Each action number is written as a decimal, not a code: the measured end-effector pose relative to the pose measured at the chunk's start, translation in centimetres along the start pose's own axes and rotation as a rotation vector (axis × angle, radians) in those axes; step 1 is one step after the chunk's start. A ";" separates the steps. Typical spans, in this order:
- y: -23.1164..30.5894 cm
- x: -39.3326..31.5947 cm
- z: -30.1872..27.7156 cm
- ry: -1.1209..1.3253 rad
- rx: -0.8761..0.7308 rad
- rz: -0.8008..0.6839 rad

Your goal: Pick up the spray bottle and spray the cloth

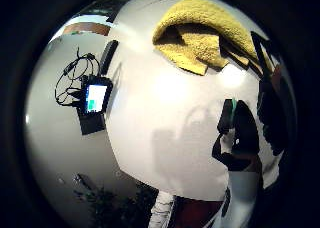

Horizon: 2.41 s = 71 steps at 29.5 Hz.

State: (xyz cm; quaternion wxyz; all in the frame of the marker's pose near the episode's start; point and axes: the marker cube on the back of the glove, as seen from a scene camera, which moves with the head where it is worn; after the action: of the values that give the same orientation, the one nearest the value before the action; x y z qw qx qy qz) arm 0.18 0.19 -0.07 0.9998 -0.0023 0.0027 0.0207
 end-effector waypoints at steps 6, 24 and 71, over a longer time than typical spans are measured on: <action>0.1 0.5 -0.2 0.007 -0.015 0.045; 3.2 -1.7 -1.1 0.037 0.067 -0.122; 2.9 26.3 -0.6 -1.097 0.798 -0.010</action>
State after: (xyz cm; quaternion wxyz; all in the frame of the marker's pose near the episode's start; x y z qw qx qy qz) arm 26.30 4.19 -0.88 0.7808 0.3779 -0.4975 0.0118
